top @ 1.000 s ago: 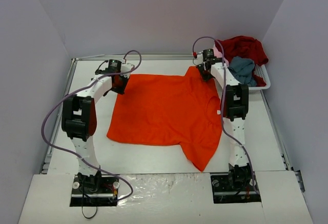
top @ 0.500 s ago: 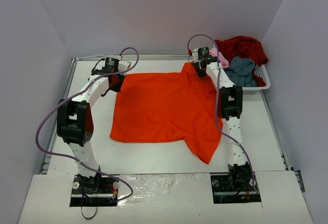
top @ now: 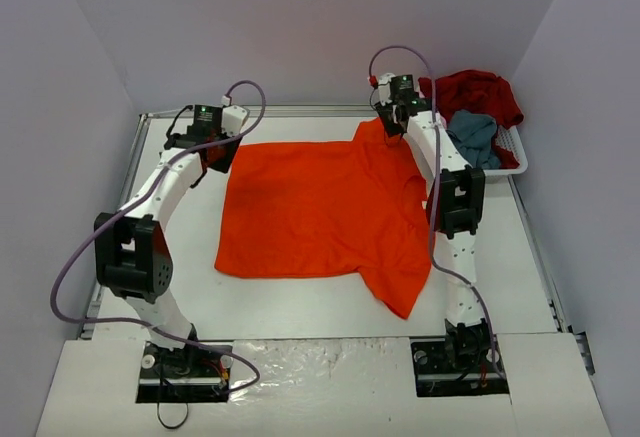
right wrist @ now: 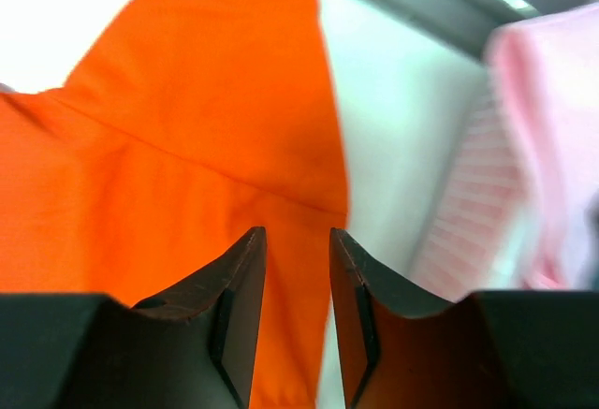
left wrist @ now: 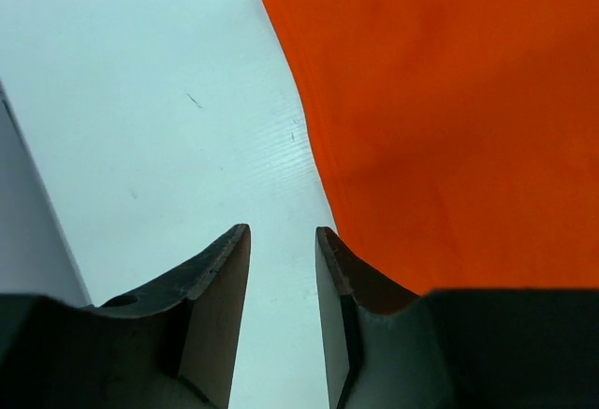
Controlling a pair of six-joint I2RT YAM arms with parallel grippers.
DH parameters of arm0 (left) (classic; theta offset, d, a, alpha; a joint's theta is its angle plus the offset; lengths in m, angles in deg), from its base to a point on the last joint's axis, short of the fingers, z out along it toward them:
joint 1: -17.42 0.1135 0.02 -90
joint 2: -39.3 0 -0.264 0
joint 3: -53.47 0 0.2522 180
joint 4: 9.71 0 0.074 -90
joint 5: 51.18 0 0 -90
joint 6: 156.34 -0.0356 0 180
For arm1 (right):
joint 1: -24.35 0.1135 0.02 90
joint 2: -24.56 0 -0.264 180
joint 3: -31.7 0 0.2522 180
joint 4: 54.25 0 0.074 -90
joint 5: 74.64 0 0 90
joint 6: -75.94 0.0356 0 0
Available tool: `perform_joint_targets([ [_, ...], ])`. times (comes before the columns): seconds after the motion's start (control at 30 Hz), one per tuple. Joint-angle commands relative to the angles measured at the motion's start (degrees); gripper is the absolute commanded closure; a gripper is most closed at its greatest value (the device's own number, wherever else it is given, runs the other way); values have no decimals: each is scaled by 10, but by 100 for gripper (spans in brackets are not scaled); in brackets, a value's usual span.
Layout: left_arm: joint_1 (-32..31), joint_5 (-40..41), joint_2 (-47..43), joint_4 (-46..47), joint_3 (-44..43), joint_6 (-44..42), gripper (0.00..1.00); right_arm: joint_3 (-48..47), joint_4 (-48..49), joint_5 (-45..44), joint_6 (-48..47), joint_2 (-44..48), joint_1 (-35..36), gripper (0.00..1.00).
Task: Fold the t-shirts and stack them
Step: Flatten out the tshirt
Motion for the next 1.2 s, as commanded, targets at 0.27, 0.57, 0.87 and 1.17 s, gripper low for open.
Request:
perform_joint_targets([
  [0.27, -5, -49, -79, 8, 67, -2, 97, 178, 1, -11, 7, 242, 20, 97],
  [0.57, -34, -110, -10, 29, 90, 29, 98, 390, 1, -25, -4, 348, 20, 100],
  [0.87, -55, -140, 64, 58, 103, 51, 98, 450, 2, -12, 0, 303, 20, 100],
  [1.17, -59, -117, 124, 31, 79, 66, 98, 414, 0, -10, 3, 221, 21, 100],
])
